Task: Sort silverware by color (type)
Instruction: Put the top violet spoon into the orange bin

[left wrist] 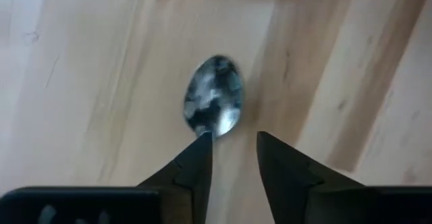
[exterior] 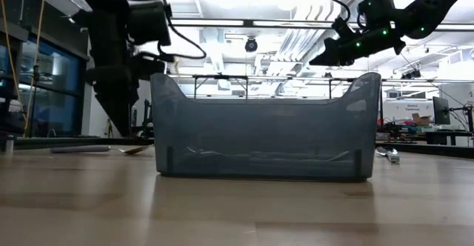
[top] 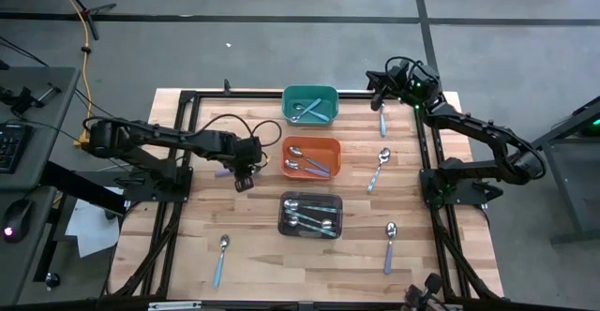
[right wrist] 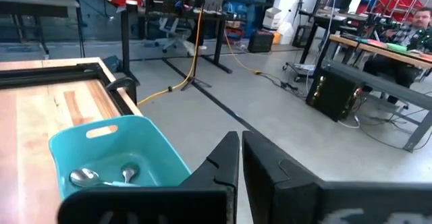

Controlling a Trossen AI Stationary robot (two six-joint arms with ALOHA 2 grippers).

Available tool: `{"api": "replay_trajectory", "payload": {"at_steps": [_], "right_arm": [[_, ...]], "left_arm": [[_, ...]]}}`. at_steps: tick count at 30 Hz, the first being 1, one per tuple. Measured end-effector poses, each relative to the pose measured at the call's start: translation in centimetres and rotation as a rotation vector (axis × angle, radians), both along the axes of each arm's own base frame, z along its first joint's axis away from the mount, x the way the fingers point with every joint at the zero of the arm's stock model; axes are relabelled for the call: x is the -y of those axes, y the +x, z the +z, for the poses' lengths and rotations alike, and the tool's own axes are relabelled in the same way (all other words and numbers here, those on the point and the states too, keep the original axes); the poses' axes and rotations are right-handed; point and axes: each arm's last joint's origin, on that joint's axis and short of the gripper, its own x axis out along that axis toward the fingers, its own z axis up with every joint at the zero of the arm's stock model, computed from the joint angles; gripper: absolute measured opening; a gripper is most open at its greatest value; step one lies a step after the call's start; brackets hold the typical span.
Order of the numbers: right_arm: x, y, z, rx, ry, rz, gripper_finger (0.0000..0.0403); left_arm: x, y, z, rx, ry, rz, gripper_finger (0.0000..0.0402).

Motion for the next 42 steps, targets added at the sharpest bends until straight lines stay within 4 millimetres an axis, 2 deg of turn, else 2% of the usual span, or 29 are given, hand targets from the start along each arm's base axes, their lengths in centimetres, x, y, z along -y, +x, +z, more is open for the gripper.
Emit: {"api": "replay_trajectory", "payload": {"at_steps": [6,16,23,26,33,42], "right_arm": [[0.0,0.0,-0.4,-0.028,0.028,0.001,0.0004],[-0.1,-0.1,-0.7,-0.049,0.059,0.001,0.0004],[-0.1,-0.1,-0.7,-0.048,0.059,0.001,0.0004],[-0.1,-0.1,-0.7,-0.048,0.059,0.001,0.0004],[-0.1,-0.1,-0.7,-0.048,0.058,0.001,0.0004],[-0.1,-0.1,-0.7,-0.048,0.059,0.001,0.0004]], "left_arm": [[-1.1,-1.0,-1.8,-0.078,0.003,-0.023,0.0106],[-1.3,-1.3,-3.4,-0.097,-0.013,-0.085,0.0073],[-1.4,-1.1,-3.4,-0.082,-0.005,-0.104,0.0023],[-1.4,-0.8,-3.1,-0.075,-0.011,-0.124,0.0008],[-1.6,0.2,-1.7,-0.046,-0.004,-0.140,0.0007],[-1.9,0.9,2.4,0.054,0.022,-0.125,0.0006]]}}
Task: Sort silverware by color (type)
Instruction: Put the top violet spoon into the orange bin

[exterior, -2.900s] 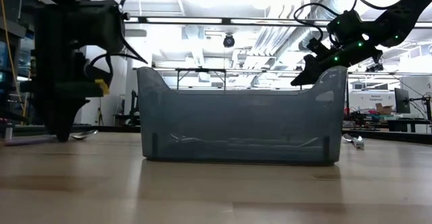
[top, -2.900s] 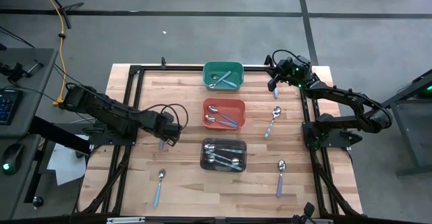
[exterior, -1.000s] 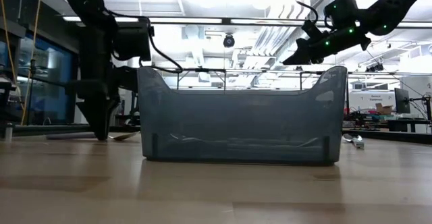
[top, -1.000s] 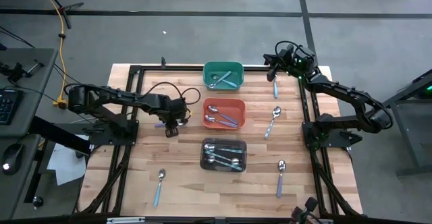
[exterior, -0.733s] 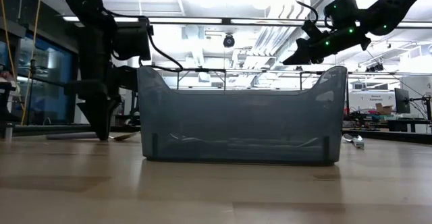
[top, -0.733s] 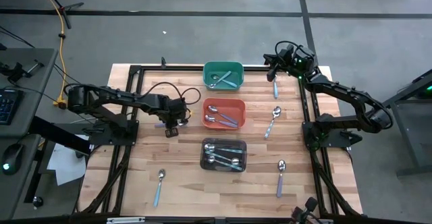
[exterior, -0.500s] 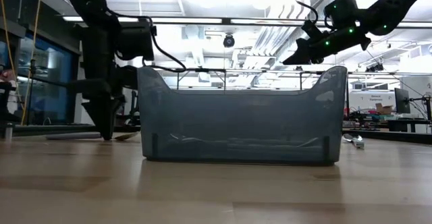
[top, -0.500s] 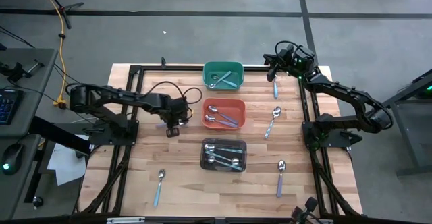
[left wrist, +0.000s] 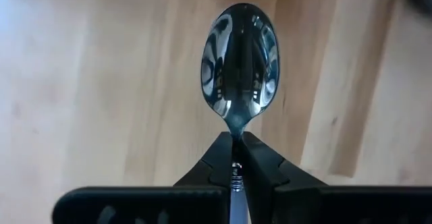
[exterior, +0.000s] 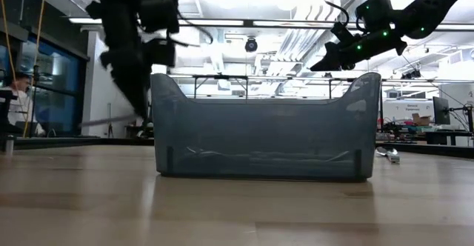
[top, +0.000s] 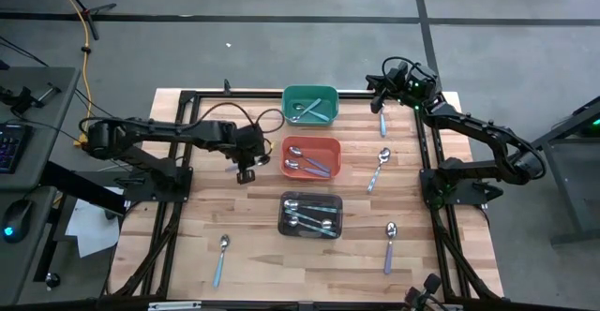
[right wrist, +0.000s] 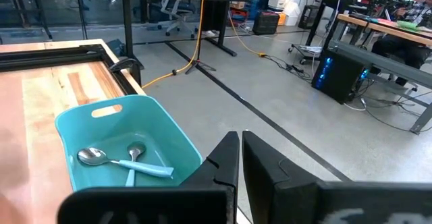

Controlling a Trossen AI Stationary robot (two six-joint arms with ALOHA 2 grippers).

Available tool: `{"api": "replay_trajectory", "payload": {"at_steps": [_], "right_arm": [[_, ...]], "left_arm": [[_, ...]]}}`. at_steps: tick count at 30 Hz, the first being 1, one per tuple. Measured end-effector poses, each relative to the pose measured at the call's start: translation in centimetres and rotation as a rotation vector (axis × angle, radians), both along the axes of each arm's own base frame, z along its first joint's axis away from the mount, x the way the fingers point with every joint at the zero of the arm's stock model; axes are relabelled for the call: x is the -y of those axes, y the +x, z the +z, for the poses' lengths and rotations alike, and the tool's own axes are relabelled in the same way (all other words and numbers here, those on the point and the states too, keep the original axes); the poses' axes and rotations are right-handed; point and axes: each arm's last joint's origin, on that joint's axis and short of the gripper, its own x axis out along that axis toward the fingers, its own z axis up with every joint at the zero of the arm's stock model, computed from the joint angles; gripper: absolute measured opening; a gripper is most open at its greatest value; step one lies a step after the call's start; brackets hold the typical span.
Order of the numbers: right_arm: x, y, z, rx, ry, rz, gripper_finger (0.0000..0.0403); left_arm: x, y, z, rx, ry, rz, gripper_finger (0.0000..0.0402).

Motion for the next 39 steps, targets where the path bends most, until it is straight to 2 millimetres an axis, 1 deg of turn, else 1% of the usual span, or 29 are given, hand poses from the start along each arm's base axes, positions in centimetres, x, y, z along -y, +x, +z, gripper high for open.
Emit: {"api": "replay_trajectory", "payload": {"at_steps": [3,7,9,15,18,22,31,35,39], "right_arm": [[0.0,0.0,0.0,0.000,0.000,0.000,0.0004],[0.0,0.0,0.0,0.000,0.000,0.000,0.0004],[0.0,0.0,0.0,0.000,0.000,0.001,0.0004],[0.0,0.0,0.0,0.000,0.000,0.001,0.0004],[0.0,0.0,0.0,0.000,0.000,0.001,0.0004],[0.0,0.0,0.0,0.000,0.000,0.001,0.0004],[0.0,0.0,0.0,-0.002,-0.003,0.001,0.0004],[0.0,0.0,0.0,-0.002,-0.002,0.001,0.0004],[0.0,0.0,0.0,-0.002,-0.002,0.001,0.0004]], "left_arm": [[-0.4,0.5,1.9,0.081,0.008,0.027,0.0006],[-1.1,1.7,4.3,0.205,0.026,0.070,0.0006],[-1.5,2.7,5.2,0.279,0.037,0.085,0.0006],[-2.4,5.6,7.0,0.413,0.082,0.058,0.0006],[-2.8,7.3,7.3,0.460,0.084,0.023,0.0005],[-3.2,9.4,6.7,0.486,0.040,-0.038,0.0005],[-3.8,13.8,3.2,0.405,0.031,-0.123,0.0005],[-3.9,15.2,1.9,0.376,0.034,-0.151,0.0005],[-4.0,15.7,0.5,0.342,0.032,-0.167,0.0005]]}}
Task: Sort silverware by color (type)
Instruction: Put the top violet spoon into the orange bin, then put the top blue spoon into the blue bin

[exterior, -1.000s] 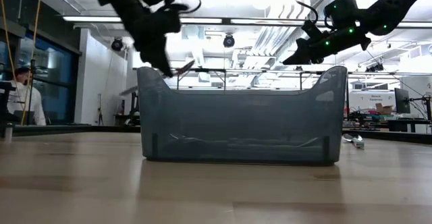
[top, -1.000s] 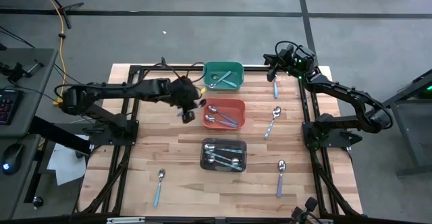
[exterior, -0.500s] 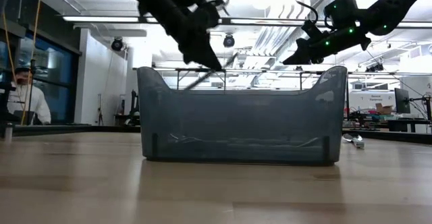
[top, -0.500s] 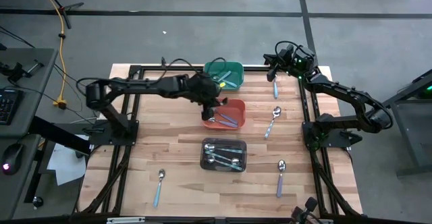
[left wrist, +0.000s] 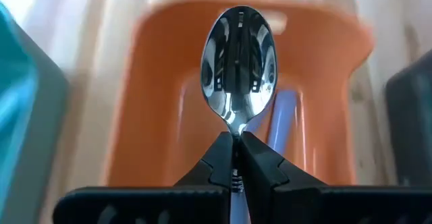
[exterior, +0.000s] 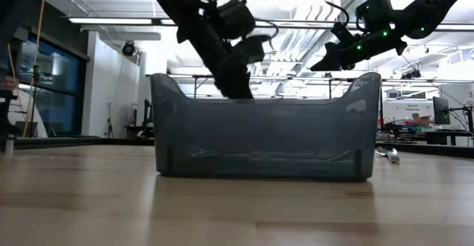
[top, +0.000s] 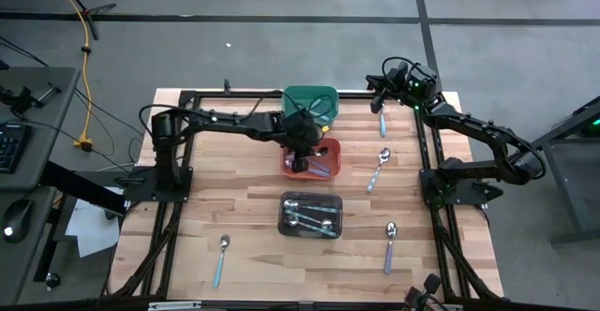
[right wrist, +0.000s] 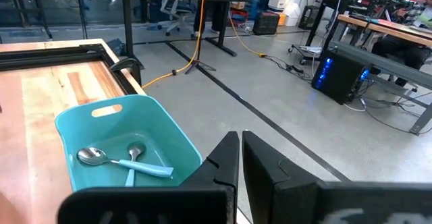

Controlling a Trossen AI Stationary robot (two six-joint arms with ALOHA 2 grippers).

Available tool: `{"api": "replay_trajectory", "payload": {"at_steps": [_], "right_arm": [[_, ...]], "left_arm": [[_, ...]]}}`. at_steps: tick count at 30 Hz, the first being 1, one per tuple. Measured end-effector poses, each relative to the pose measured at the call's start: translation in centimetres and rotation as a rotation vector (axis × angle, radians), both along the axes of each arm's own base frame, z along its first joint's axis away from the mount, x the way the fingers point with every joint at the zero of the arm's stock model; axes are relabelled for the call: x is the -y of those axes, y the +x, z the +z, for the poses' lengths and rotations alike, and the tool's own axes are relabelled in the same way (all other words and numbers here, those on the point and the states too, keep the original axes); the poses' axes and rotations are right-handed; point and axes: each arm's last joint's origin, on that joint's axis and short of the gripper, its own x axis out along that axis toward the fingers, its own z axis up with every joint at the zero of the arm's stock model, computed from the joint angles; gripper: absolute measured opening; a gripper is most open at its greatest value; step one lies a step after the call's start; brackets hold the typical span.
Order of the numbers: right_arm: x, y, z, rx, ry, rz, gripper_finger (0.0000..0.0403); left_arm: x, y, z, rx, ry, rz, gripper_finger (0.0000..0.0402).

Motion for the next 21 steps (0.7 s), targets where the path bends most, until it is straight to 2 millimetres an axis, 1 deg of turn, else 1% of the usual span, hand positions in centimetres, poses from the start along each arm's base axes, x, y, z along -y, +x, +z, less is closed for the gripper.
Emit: {"api": "replay_trajectory", "payload": {"at_steps": [4,7,10,17,21], "right_arm": [[0.0,0.0,0.0,0.000,-0.001,0.000,0.0004],[0.0,0.0,0.0,0.000,0.000,0.000,0.0004],[0.0,0.0,0.0,0.000,0.000,0.000,0.0004],[0.0,0.0,0.0,-0.001,-0.001,0.000,0.0004],[0.0,0.0,0.0,-0.005,-0.006,0.001,0.0004]], "left_arm": [[-0.1,0.2,-1.3,-0.037,-0.001,-0.011,0.0005],[-0.1,0.2,-1.4,-0.043,0.006,-0.023,0.0009],[-0.1,0.2,-1.7,-0.052,0.005,-0.023,0.0021],[-0.1,0.1,-1.6,-0.057,0.004,-0.009,0.0052],[-0.1,-0.1,-1.1,-0.066,0.053,-0.019,0.0046]]}}
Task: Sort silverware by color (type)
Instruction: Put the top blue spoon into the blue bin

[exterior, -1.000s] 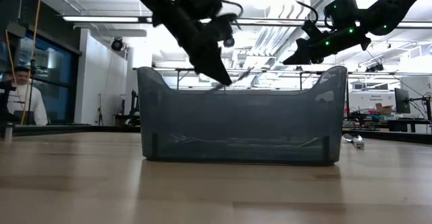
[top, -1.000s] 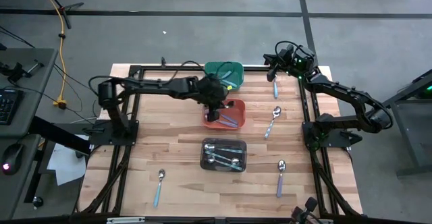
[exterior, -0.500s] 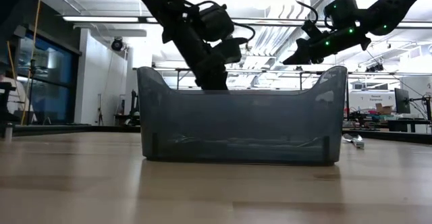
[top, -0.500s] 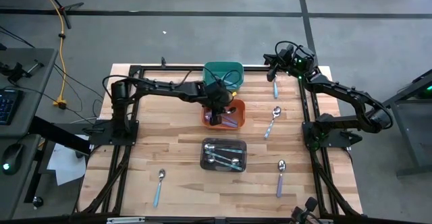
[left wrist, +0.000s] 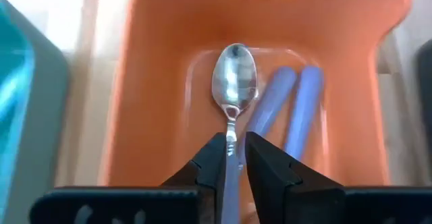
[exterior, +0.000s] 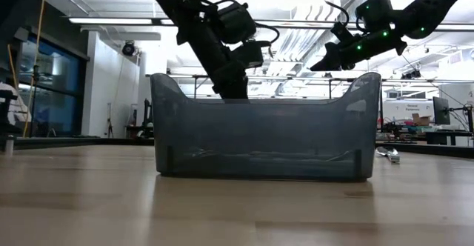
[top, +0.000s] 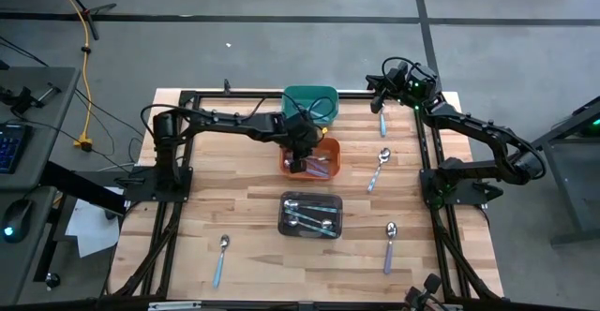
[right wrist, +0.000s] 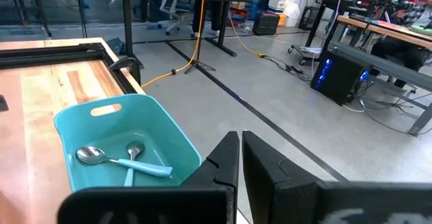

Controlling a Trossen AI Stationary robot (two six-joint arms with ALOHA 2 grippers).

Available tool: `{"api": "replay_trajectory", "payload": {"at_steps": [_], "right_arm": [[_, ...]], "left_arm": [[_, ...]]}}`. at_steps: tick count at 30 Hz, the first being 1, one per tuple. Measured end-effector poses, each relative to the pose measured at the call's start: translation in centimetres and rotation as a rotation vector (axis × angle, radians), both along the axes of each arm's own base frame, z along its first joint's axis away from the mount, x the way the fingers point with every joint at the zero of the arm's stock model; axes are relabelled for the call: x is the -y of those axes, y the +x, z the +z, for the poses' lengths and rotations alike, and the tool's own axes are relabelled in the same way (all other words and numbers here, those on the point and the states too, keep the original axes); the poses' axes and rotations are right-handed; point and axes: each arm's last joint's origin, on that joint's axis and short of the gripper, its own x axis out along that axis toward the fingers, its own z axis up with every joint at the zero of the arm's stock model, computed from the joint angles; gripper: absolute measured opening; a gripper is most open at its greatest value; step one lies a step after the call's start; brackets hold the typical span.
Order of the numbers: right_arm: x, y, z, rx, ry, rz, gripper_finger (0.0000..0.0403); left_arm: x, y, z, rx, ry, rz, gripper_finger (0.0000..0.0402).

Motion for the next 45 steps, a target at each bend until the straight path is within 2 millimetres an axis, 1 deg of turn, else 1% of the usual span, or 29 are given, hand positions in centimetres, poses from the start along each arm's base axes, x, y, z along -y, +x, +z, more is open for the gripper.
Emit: {"api": "replay_trajectory", "payload": {"at_steps": [6,10,15,19,23,27,33,39,43,45], "right_arm": [[0.0,0.0,0.0,0.000,0.000,0.000,0.0004],[0.0,0.0,0.0,-0.002,0.003,0.000,0.0004],[0.0,0.0,-0.2,-0.009,0.014,0.000,0.0004],[0.0,0.0,-0.2,-0.013,0.018,0.000,0.0004],[-0.1,0.0,-0.3,-0.015,0.022,0.000,0.0004],[-0.1,0.0,-0.3,-0.018,0.027,0.001,0.0004],[-0.1,0.0,-0.4,-0.022,0.033,-0.001,0.0004],[-0.1,-0.1,-0.4,-0.026,0.038,0.000,0.0004],[-0.1,0.0,-0.4,-0.026,0.038,0.000,0.0004],[-0.1,0.0,-0.5,-0.026,0.039,0.000,0.0004]], "left_arm": [[0.5,-0.8,0.8,-0.030,0.001,0.013,0.0004],[0.9,-1.9,0.7,-0.037,-0.014,0.036,0.0003],[1.1,-2.9,0.7,0.008,-0.030,0.081,0.0001],[1.5,-3.9,1.4,0.045,-0.032,0.114,0.0000],[2.3,-5.5,1.8,0.043,-0.039,0.163,0.0000],[3.2,-7.5,2.4,0.038,-0.056,0.216,0.0000],[4.7,-10.7,2.8,0.011,-0.064,0.287,0.0000],[5.7,-13.5,2.0,-0.037,-0.105,0.361,0.0000],[6.1,-14.6,0.9,-0.068,-0.128,0.397,0.0000],[6.1,-14.8,0.4,-0.072,-0.135,0.415,0.0000]]}}
